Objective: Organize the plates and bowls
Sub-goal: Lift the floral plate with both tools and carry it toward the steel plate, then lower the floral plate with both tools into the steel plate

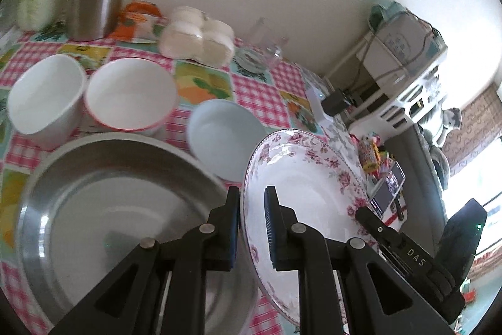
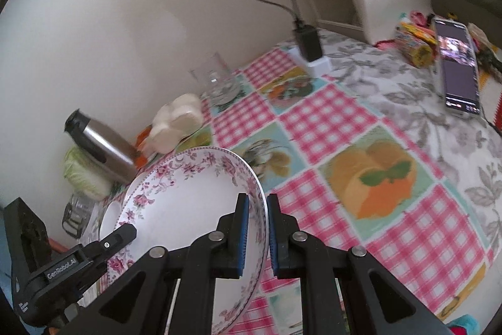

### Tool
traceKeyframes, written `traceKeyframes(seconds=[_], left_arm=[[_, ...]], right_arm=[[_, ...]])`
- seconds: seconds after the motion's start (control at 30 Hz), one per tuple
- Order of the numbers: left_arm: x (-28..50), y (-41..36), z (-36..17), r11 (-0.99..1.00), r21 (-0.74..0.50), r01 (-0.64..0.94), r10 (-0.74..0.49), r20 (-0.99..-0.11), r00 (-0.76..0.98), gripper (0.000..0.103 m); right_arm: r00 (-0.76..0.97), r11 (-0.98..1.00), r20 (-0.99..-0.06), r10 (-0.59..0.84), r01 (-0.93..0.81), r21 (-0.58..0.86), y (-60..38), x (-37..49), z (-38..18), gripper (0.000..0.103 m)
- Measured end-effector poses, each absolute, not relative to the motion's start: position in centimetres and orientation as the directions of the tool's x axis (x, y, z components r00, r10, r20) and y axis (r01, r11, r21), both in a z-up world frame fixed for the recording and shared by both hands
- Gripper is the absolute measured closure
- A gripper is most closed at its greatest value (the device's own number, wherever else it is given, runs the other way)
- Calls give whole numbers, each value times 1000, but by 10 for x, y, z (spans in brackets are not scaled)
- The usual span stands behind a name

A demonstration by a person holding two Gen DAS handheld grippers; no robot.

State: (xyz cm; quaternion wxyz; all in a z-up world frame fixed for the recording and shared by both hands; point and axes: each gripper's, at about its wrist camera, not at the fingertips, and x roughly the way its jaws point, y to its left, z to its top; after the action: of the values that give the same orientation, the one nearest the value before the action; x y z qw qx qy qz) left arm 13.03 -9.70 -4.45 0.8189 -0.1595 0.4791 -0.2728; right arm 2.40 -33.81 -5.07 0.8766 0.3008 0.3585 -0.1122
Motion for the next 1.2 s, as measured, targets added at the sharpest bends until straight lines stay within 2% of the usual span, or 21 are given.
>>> traceKeyframes(seconds=[0.23,0.67,0.97,1.2], left_arm=[[133,-53,-41,809,-532,249,-584,-684,438,88],[133,6,-53,840,-522,149,-525,-714,463,88],[132,29,-72,872,-482,83,-466,-768,440,87],[133,36,-90,892,-451,33,-427,-814,395,82]], right_arm=[[713,822,-698,73,353,447,-300,39,-52,90],[684,881,-718,127,256,399,-240,57,-60,90],[634,907,-759,147,220,359,-214,67,-75,90],[591,929,-793,148,193,317,-198,73,-87,90]])
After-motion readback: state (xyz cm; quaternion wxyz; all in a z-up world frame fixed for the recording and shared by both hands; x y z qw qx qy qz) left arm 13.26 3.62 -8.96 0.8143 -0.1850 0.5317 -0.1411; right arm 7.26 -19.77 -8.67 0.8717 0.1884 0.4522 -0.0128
